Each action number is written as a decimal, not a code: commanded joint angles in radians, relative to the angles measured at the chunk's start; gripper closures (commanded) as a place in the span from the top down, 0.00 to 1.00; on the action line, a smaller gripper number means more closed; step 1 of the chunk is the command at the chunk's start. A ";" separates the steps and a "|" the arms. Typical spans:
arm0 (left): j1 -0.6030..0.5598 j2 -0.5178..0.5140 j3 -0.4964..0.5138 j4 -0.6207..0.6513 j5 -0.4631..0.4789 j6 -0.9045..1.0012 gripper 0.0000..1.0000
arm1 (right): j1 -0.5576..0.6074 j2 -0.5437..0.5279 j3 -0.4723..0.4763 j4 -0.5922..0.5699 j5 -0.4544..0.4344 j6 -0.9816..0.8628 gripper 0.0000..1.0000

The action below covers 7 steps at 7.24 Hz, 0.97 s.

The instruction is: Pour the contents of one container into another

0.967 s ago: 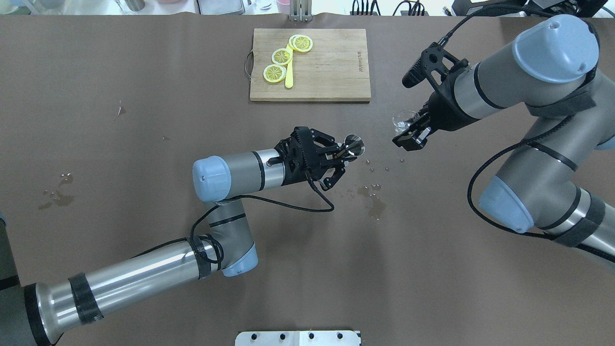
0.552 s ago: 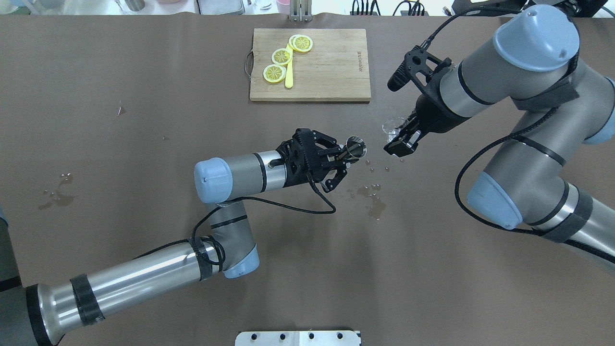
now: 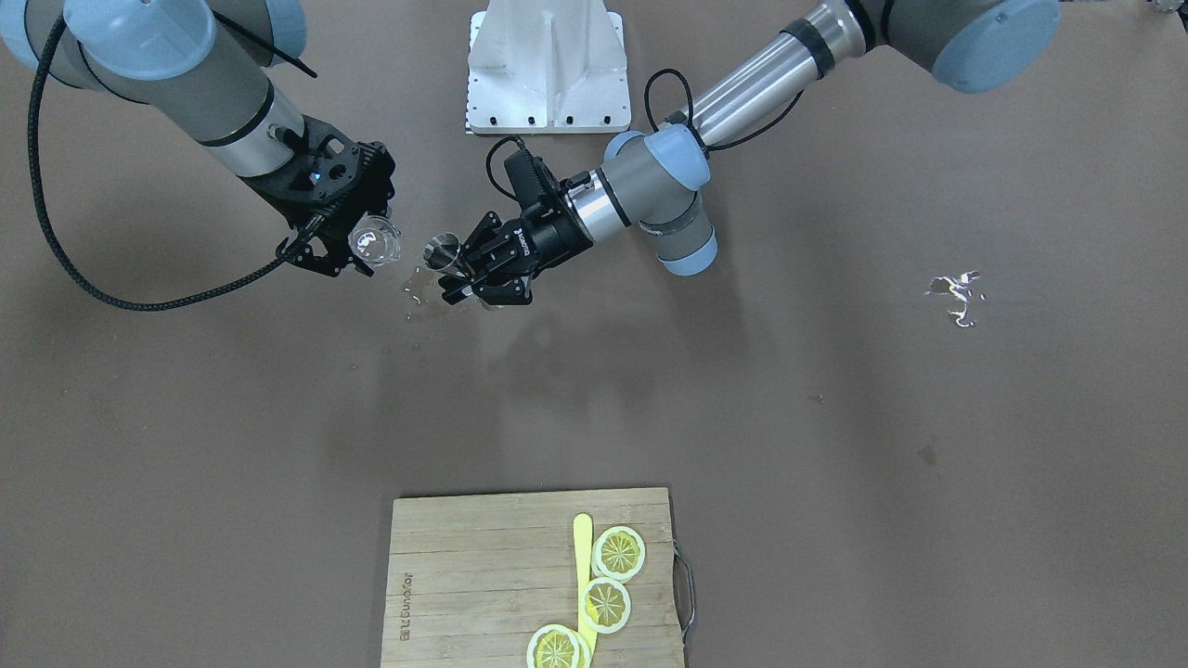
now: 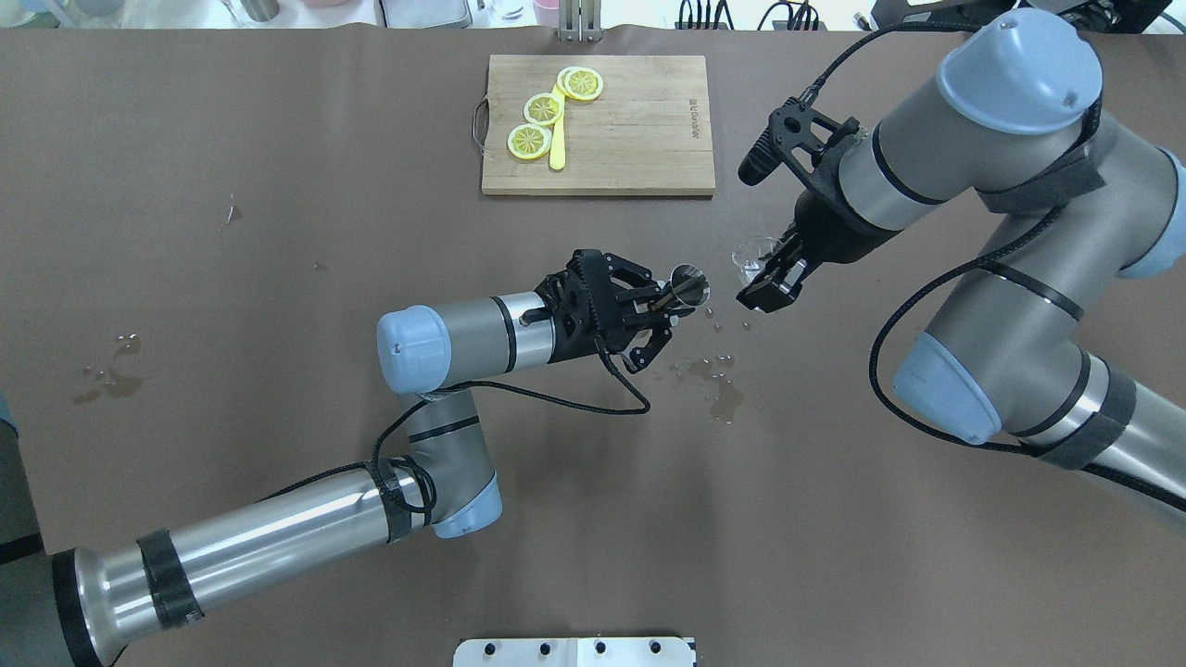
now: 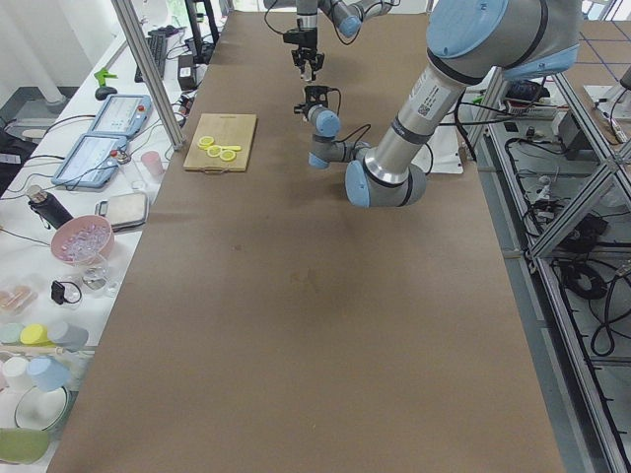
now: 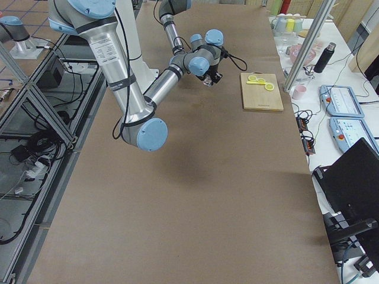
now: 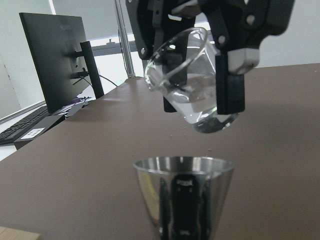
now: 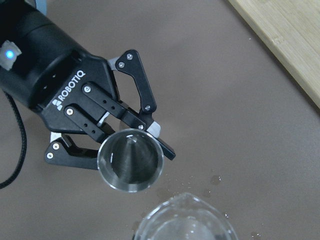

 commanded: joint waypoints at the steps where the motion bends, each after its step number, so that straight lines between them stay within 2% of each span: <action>1: 0.003 -0.001 0.000 -0.002 0.000 0.001 0.00 | -0.010 0.038 0.004 -0.089 -0.005 -0.091 0.00; 2: 0.005 0.000 0.000 -0.003 0.000 0.001 0.00 | -0.017 0.057 0.004 -0.134 -0.012 -0.141 0.00; 5: 0.005 0.000 0.000 -0.008 0.003 0.001 0.00 | -0.038 0.058 -0.003 -0.145 -0.009 -0.200 0.00; 7: 0.008 0.002 0.000 -0.011 0.006 0.001 0.00 | -0.049 0.092 -0.007 -0.224 -0.009 -0.267 0.00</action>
